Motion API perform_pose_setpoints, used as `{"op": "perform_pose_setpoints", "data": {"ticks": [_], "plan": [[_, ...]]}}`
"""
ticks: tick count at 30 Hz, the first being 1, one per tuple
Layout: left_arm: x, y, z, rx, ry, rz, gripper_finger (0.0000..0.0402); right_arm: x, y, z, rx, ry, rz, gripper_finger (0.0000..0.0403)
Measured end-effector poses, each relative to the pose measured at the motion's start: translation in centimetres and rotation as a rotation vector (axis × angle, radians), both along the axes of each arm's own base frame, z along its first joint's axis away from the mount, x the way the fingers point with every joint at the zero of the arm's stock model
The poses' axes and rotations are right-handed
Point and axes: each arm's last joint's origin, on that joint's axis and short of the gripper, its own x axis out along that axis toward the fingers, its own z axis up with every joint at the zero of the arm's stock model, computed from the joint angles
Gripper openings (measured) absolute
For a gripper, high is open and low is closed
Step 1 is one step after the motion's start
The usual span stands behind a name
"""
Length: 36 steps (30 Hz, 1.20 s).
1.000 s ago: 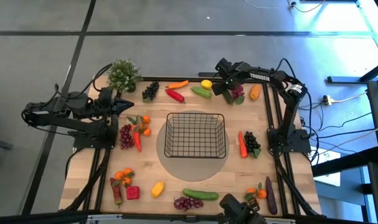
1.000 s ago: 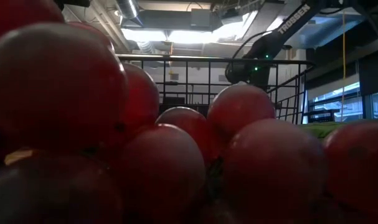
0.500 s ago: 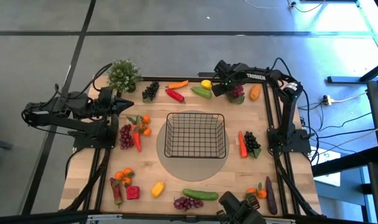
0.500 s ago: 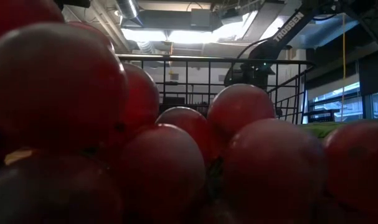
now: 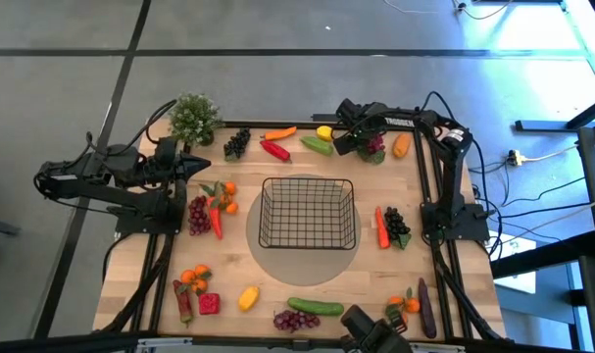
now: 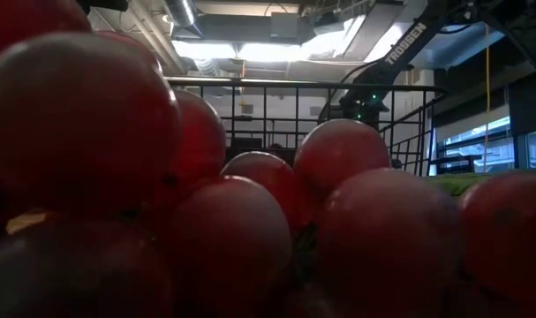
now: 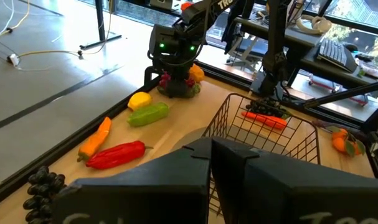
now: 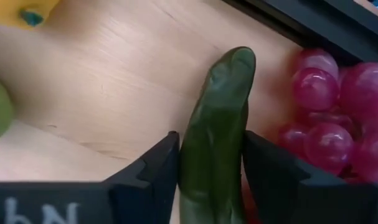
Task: Build produce basket
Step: Put the top right green bell pepper into the basket
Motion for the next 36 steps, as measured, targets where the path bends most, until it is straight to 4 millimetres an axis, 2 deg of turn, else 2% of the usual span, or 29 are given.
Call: {"op": "perform_pose_setpoints", "data": {"ticks": [8, 15, 20, 27, 32, 36], "plan": [[0.0, 0.0, 0.0, 0.001, 0.003, 0.000, 0.0000, 0.7, 0.8, 0.1, 0.002, 0.011, 0.075, 0.0034], [0.3, 0.0, -0.1, 0.054, 0.041, -0.010, 0.0000, 2.2, 2.3, 1.4, 0.022, 0.004, 0.163, 0.0034], [1.2, -0.1, -0.4, 0.109, 0.102, -0.023, 0.0000, 3.8, 3.2, 3.9, 0.002, 0.033, 0.243, 0.0033], [2.9, -0.3, -1.0, 0.115, 0.181, -0.061, 0.0000, 6.1, 4.8, 9.8, -0.069, 0.094, 0.344, 0.0033], [4.0, -0.5, -1.4, 0.113, 0.236, -0.084, 0.0000, 7.7, 7.3, 14.2, -0.099, 0.083, 0.414, 0.0033], [4.4, -0.5, -1.9, 0.115, 0.282, -0.087, 0.0000, 8.7, 10.1, 17.2, -0.125, 0.064, 0.489, 0.0031]]}}
